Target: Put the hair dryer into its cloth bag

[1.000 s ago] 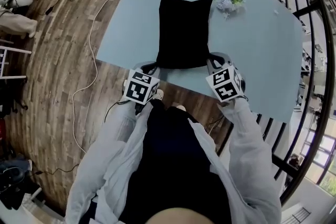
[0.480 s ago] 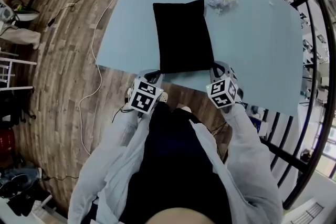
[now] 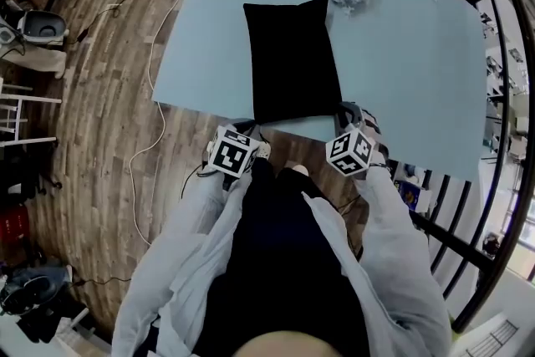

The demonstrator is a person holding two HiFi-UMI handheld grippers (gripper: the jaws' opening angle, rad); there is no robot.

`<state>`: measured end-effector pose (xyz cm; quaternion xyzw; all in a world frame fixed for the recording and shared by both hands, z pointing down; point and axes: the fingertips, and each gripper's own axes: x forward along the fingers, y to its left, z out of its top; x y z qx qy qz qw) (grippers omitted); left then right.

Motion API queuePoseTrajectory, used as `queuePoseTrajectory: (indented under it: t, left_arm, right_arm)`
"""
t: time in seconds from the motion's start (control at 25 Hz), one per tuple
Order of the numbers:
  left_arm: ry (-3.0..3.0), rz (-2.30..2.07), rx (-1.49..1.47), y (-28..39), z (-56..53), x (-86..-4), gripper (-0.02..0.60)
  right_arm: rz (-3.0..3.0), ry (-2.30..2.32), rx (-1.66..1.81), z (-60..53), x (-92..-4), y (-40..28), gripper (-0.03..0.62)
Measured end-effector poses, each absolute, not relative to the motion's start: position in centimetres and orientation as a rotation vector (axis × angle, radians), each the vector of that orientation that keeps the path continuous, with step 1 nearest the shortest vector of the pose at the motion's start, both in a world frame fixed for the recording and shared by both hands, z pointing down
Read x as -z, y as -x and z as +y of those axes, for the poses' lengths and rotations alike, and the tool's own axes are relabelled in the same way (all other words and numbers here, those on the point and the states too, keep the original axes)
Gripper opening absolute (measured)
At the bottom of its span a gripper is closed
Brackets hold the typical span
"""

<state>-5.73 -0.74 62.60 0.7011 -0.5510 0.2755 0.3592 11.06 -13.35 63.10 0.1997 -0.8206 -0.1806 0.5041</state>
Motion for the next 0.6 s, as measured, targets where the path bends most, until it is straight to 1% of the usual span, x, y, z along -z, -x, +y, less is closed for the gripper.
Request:
queuePoseTrajectory:
  t: [0.2,0.36,0.4,0.56,0.6]
  left_arm:
    - [-1.825,-1.435,-0.701,5.7,-0.6,-62.4,0.037]
    - [-1.786,-1.401,-0.636,5.4,-0.4,-62.4,0.038]
    - [-1.778,-1.398,-0.624,5.5,-0.4,-62.4,0.049]
    - [-1.778,-1.386,-0.621,6.1,0.2,-62.2,0.137]
    - [-1.78,-1.378,-0.612,6.2,0.3,-62.0,0.144]
  right_arm:
    - [-2.003,-0.492,0.33,-13.4,-63.1,-11.0,0.021]
    - [-2.056,-0.538,0.117,-13.6,-63.2,-11.1,0.035]
    - [-2.069,-0.545,0.075,-13.7,-63.2,-11.2,0.045]
    - [-2.118,-0.585,-0.054,-13.7,-62.5,-12.1,0.102]
    - [-2.138,-0.608,-0.094,-13.8,-62.1,-12.4,0.112]
